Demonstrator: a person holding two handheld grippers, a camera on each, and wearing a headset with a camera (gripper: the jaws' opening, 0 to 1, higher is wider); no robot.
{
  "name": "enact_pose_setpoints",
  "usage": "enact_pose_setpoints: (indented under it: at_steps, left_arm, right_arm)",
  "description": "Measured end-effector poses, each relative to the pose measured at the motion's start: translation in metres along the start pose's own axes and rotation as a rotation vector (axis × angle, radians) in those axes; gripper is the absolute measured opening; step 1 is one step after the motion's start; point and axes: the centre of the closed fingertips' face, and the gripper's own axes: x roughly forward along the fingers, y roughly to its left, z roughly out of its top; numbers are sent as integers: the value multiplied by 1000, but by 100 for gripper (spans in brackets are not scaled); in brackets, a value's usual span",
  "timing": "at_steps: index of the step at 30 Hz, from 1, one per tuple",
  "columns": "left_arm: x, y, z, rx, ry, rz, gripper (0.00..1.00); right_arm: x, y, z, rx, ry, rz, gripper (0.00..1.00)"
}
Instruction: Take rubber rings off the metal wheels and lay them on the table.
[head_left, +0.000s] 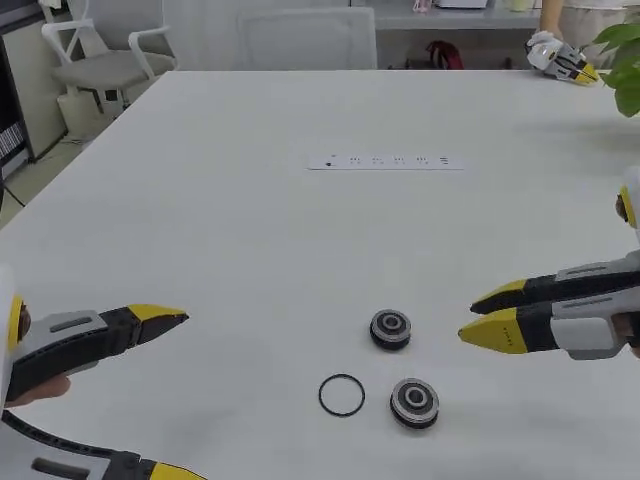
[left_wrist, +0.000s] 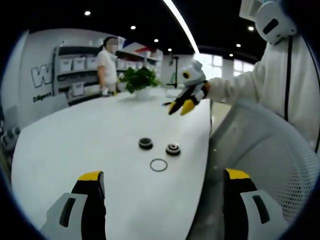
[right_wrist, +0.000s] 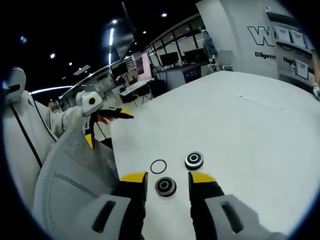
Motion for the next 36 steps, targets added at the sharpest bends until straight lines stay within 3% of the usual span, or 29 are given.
enact_pose_setpoints:
  at_steps: [13, 21, 32, 36]
  left_arm:
    - [7, 2, 18, 28, -15, -22, 99]
    - [20, -3, 39, 23, -40, -65, 100]
    - [37, -5, 62, 62, -61, -102, 97]
    - [47, -6, 68, 97, -50, -121, 94]
  right_arm:
    - [-3, -3, -31, 14, -9, -32, 40]
    - [-3, -2, -42, 37, -7, -39, 39]
    - [2, 1, -51, 45, -4, -30, 39]
    - [4, 2, -53, 45, 1, -27, 39]
